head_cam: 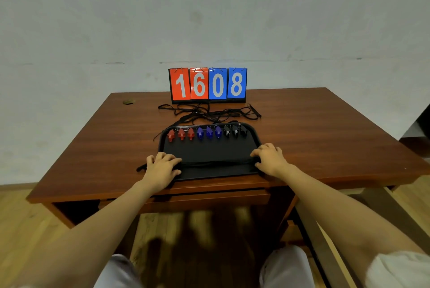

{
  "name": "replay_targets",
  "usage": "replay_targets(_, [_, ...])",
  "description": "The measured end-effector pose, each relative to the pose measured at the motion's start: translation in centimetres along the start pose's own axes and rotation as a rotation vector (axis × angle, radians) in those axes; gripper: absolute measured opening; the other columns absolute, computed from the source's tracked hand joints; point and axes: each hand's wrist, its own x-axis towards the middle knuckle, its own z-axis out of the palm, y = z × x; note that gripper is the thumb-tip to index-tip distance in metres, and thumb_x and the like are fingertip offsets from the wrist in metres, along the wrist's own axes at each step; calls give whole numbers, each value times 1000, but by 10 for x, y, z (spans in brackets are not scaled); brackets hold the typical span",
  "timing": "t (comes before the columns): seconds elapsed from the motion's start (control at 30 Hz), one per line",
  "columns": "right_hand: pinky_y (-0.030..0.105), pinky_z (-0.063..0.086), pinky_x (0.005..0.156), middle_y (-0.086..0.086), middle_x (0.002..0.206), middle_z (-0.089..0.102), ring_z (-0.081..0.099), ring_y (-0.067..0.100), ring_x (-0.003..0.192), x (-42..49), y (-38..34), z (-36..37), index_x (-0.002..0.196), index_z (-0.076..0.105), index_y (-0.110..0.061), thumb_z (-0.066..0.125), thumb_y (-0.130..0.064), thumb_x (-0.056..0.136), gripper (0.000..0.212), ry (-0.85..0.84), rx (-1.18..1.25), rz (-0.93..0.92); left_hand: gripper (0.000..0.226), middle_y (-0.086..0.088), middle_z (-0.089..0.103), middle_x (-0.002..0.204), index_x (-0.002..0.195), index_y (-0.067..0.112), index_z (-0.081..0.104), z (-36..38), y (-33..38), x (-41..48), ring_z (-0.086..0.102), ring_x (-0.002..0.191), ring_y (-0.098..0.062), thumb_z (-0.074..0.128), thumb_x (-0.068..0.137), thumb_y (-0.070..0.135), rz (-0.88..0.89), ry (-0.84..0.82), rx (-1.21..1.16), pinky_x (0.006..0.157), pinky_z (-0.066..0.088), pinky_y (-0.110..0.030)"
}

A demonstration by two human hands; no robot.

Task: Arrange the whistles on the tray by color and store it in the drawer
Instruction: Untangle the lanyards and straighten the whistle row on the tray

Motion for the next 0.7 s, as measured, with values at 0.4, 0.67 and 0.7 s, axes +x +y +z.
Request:
replay_targets(0.4, [50,20,112,7,138,48,29,28,136,-2,4,4,133,50,-21,48,-17,96,38,27,25,8,44,2,45,139,140,27,41,3,9,0,30,132,-21,44,97,37,-20,52,-19,104,19,-41])
replay_targets(0.67, [48,20,115,6,139,46,28,26,138,11,-15,-6,135,47,-22,54,-26,93,42,58,45,-87,46,1,42,139,139,27,40,-3,38,21,29,133,-21,47,95,38,56,78,-58,105,19,-38])
replay_targets(0.7, [47,21,114,5,139,46,29,26,138,15,-19,-9,135,47,-22,54,-27,94,42,68,49,-97,46,1,43,139,139,26,41,-6,41,26,29,133,-21,47,95,38,61,79,-65,105,19,-38])
